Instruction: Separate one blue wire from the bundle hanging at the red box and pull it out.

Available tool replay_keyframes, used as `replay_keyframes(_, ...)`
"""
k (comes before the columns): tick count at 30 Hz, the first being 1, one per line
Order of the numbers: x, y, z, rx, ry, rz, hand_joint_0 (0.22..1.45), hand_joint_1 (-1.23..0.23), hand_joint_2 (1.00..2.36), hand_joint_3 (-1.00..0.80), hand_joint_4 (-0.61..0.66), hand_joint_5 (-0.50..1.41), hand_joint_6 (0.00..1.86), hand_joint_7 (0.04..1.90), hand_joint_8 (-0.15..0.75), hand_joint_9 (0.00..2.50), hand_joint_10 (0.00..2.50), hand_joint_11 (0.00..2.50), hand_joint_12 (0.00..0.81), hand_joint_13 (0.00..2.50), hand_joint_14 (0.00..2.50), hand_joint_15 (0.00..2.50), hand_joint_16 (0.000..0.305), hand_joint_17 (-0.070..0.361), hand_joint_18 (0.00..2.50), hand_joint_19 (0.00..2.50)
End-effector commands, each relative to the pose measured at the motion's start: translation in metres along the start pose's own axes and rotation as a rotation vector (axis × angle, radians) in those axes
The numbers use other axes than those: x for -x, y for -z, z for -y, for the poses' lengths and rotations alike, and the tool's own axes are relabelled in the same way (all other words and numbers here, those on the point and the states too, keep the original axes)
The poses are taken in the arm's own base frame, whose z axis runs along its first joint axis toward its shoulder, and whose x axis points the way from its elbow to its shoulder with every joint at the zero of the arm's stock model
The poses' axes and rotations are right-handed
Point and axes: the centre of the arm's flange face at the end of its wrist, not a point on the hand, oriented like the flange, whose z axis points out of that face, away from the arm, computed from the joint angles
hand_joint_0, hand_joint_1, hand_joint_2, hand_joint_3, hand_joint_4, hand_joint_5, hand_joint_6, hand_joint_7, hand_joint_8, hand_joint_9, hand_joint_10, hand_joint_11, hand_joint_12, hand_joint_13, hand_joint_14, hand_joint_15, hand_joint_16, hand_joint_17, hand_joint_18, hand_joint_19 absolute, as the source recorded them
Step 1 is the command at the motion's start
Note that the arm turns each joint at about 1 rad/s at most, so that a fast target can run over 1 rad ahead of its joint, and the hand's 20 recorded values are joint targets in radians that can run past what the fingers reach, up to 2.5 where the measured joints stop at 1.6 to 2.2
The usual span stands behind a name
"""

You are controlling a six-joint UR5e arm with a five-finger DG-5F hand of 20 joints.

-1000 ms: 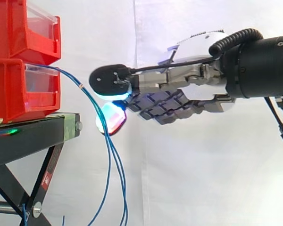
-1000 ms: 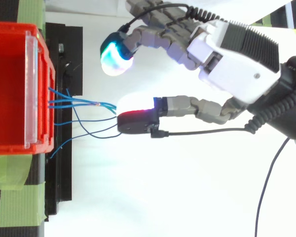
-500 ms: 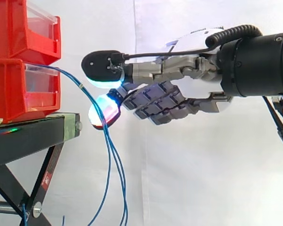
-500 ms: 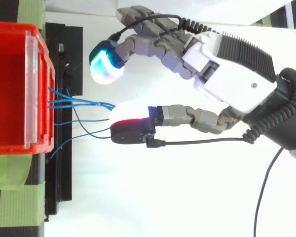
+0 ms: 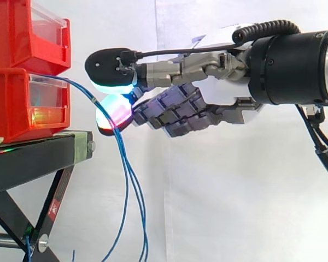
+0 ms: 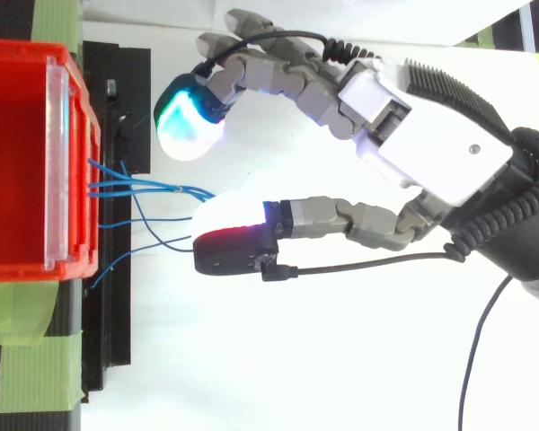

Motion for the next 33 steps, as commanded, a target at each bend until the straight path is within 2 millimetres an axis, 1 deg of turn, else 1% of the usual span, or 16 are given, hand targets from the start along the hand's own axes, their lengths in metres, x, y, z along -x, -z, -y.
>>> replay_keyframes(1,-0.0005,-0.0018,-0.0019,0.011,-0.016,0.012,0.51,-0.68,1.00,-0.50,0.29,-0.16,0.50,1.06,0.314,0.35,0.00,0.06,0.394,0.06,0.00,0.12,0.061,0.138,0.04,0.00)
replay_keyframes(2,-0.0011,-0.0014,-0.0024,0.012,-0.012,0.011,0.51,-0.69,1.00,-0.50,0.30,-0.16,0.50,1.07,0.316,0.36,0.00,0.08,0.399,0.07,0.00,0.12,0.062,0.139,0.05,0.00)
replay_keyframes(3,-0.0011,-0.0014,-0.0024,0.012,-0.010,0.011,0.51,-0.71,1.00,-0.50,0.31,-0.15,0.50,1.08,0.331,0.40,0.00,0.05,0.412,0.12,0.00,0.09,0.062,0.139,0.13,0.00)
replay_keyframes(8,-0.0004,-0.0015,-0.0033,0.013,-0.005,0.014,0.48,-0.74,1.00,-0.50,0.33,-0.13,0.50,1.11,0.351,0.45,0.00,0.08,0.427,0.17,0.00,0.11,0.063,0.141,0.20,0.00)
replay_keyframes(21,0.0011,-0.0031,-0.0010,0.008,0.022,0.020,0.48,-0.73,1.00,-0.50,0.33,-0.13,0.50,1.11,0.353,0.45,0.00,0.10,0.431,0.18,0.00,0.12,0.063,0.141,0.22,0.00)
replay_keyframes(24,0.0028,-0.0038,-0.0008,-0.006,0.016,0.057,0.49,-0.73,1.00,-0.50,0.33,-0.13,0.50,1.12,0.349,0.45,0.00,0.10,0.428,0.18,0.00,0.12,0.062,0.140,0.22,0.00)
replay_keyframes(27,0.0036,-0.0048,-0.0032,-0.013,0.003,0.091,0.49,-0.73,1.00,-0.50,0.32,-0.13,0.50,1.14,0.347,0.44,0.00,0.10,0.424,0.18,0.00,0.12,0.062,0.138,0.22,0.00)
replay_keyframes(28,-0.0002,-0.0055,-0.0024,-0.015,0.006,0.105,0.50,-0.72,1.00,-0.50,0.32,-0.13,0.50,1.14,0.345,0.44,0.00,0.10,0.423,0.18,0.00,0.12,0.061,0.137,0.23,0.01)
replay_keyframes(33,-0.0036,-0.0064,-0.0103,0.010,-0.018,0.125,0.51,-0.69,1.00,-0.50,0.31,-0.13,0.50,1.15,0.345,0.44,0.00,0.09,0.424,0.19,0.00,0.12,0.060,0.136,0.25,0.03)
